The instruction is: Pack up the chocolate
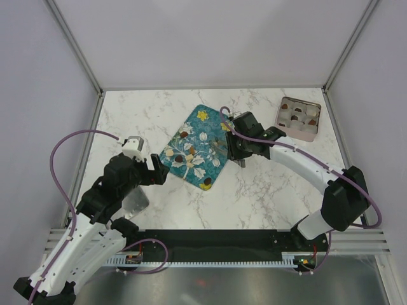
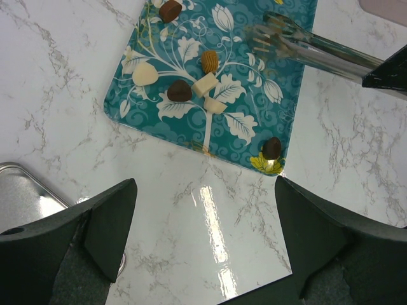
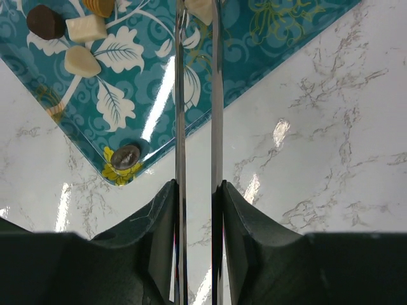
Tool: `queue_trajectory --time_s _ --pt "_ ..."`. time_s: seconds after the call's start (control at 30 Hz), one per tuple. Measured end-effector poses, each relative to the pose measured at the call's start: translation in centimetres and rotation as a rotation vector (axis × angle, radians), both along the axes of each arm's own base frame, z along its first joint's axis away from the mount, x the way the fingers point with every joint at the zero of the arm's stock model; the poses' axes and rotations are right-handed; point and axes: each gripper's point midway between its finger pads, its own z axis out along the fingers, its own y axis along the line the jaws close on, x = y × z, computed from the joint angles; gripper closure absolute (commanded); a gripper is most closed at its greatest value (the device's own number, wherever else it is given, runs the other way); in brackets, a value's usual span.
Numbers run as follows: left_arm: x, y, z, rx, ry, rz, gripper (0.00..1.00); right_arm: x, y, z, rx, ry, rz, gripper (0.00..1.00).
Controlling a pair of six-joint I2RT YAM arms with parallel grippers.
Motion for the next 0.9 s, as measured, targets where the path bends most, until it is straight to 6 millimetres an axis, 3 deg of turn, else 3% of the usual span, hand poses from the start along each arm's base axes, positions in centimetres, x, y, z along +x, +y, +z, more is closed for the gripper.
queue_trajectory --time_s 0.33,0.57,0.73,0.9 --pt "0.0 0.0 0.0 0.000 0.000 0.000 0.03 2.0 -1.7 1.1 0.070 0.020 -0.075 0.61" --pt "0.0 0.0 0.0 0.000 0.000 -0.001 0.03 4.3 -4.7 3.0 0.117 0.008 -0.174 0.61" --pt "0.0 0.0 0.0 -0.001 0.000 -0.002 0.03 6.4 -9.5 5.8 0.144 -0.047 -0.305 0.61" --pt "0.0 -0.1 0.0 -0.001 0.003 -0.005 0.03 7.4 -15.9 7.9 0.132 -0.102 -0.483 0.61"
